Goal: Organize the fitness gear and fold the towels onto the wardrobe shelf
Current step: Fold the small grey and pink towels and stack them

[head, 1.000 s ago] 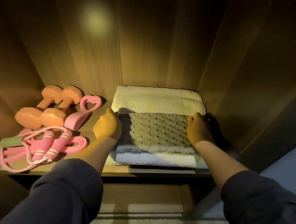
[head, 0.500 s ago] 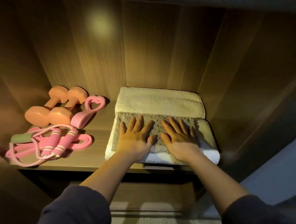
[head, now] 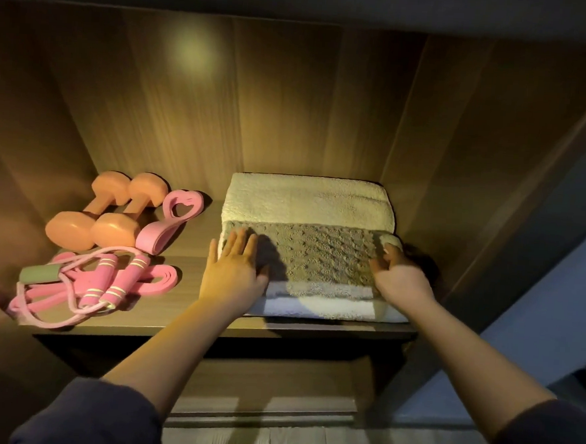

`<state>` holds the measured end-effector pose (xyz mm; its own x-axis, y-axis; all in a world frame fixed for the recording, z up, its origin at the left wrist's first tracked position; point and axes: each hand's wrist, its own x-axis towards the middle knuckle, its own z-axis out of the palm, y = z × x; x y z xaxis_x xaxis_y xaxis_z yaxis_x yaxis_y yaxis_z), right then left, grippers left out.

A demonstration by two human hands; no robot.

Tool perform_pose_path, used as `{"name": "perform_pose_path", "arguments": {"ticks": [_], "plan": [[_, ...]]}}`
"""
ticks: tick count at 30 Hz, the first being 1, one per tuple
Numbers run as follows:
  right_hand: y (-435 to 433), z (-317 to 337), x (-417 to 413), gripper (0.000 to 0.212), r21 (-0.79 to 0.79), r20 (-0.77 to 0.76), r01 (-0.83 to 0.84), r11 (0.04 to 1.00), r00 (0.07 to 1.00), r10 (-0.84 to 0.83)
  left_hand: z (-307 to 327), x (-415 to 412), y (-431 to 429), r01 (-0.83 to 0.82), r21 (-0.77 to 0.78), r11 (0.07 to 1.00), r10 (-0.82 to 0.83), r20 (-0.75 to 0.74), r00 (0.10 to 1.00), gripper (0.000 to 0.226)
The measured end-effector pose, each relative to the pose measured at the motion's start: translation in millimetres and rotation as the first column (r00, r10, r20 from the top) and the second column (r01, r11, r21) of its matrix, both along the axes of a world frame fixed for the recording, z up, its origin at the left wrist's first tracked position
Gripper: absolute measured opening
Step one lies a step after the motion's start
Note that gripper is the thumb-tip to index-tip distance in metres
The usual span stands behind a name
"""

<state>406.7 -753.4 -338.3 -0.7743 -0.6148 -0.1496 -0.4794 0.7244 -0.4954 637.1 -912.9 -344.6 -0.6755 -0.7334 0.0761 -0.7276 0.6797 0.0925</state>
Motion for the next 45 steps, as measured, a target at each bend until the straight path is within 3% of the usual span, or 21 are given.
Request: {"name": "perform_pose_path", "arguments": {"ticks": [2, 4, 8, 12, 17, 21, 24, 26, 28, 30, 32, 34, 35, 36, 38, 41, 43, 45], "plan": [[1, 8, -7, 0.030, -0.142, 0.067, 0.090, 0.986, 0.994, -0.081, 2, -15, 17, 0.120, -0.042, 0.992, -0.124, -0.096, 0.988, 0.069], [0, 12, -11, 0.015, -0.115, 0.078, 0.145, 0.983, 0.988, -0.137, 2, -38, 33, 0.222, -0.005, 0.975, -0.221, -0.141, 0.965, 0.067], [-2, 16, -13, 0.026, -0.043, 0.246, 0.219, 0.975, 0.948, -0.202, -10, -63, 42, 0.250, 0.012, 0.968, -0.249, -0.056, 0.967, 0.066], [2, 24, -11, 0.026, -0.016, 0.585, 0.334, 0.942, 0.767, -0.262, -26, -65, 39, 0.238, -0.002, 0.971, -0.238, -0.032, 0.971, 0.064], [8, 25, -12, 0.018, -0.004, 0.680, 0.354, 0.935, 0.687, -0.257, -26, -65, 42, 0.249, 0.025, 0.968, -0.248, -0.032, 0.968, 0.065], [8, 33, -6, 0.006, -0.050, 0.796, 0.407, 0.912, 0.568, -0.209, -24, -62, 41, 0.252, 0.052, 0.966, -0.251, -0.024, 0.968, 0.067], [3, 38, 2, 0.028, -0.207, 0.812, 0.453, 0.867, 0.574, -0.106, -20, -59, 42, 0.268, 0.090, 0.959, -0.266, -0.039, 0.963, 0.067], [-1, 43, 9, 0.025, -0.314, 0.789, 0.473, 0.823, 0.612, -0.051, -14, -57, 42, 0.304, 0.151, 0.941, -0.284, -0.140, 0.949, 0.064], [-7, 49, 17, 0.031, -0.372, 0.780, 0.459, 0.806, 0.626, 0.004, -2, -52, 40, 0.321, 0.338, 0.885, -0.167, -0.413, 0.895, 0.051], [-16, 53, 25, 0.044, -0.401, 0.775, 0.425, 0.811, 0.629, 0.053, 10, -46, 33, 0.333, 0.572, 0.750, 0.196, -0.672, 0.714, 0.029], [-27, 59, 38, 0.035, -0.415, 0.774, 0.365, 0.834, 0.624, 0.112, 27, -41, 26, 0.445, 0.773, 0.452, 0.557, -0.635, 0.535, 0.025], [-40, 64, 54, 0.019, -0.429, 0.749, 0.256, 0.866, 0.637, 0.182, 41, -35, 20, 0.602, 0.789, 0.123, 0.712, -0.492, 0.500, 0.039], [-46, 63, 61, 0.023, -0.463, 0.719, 0.183, 0.867, 0.650, 0.247, 45, -32, 18, 0.646, 0.763, 0.008, 0.746, -0.435, 0.505, 0.050], [-52, 61, 67, 0.026, -0.513, 0.685, 0.120, 0.850, 0.654, 0.321, 49, -29, 16, 0.671, 0.740, -0.051, 0.761, -0.406, 0.506, 0.055], [-59, 56, 76, 0.027, -0.577, 0.634, 0.056, 0.814, 0.659, 0.404, 55, -22, 12, 0.656, 0.755, -0.027, 0.764, -0.407, 0.500, 0.044], [-61, 53, 82, 0.029, -0.572, 0.561, -0.009, 0.820, 0.725, 0.400, 58, -9, 4, 0.549, 0.829, 0.111, 0.743, -0.435, 0.508, 0.018], [-60, 51, 85, 0.042, -0.501, 0.485, -0.123, 0.856, 0.780, 0.396, 54, 1, -5, 0.497, 0.857, 0.135, 0.760, -0.412, 0.503, 0.021], [-58, 47, 90, 0.047, -0.308, 0.315, -0.287, 0.907, 0.869, 0.382, 49, 10, -15, 0.473, 0.870, 0.138, 0.784, -0.388, 0.485, 0.025]]}}
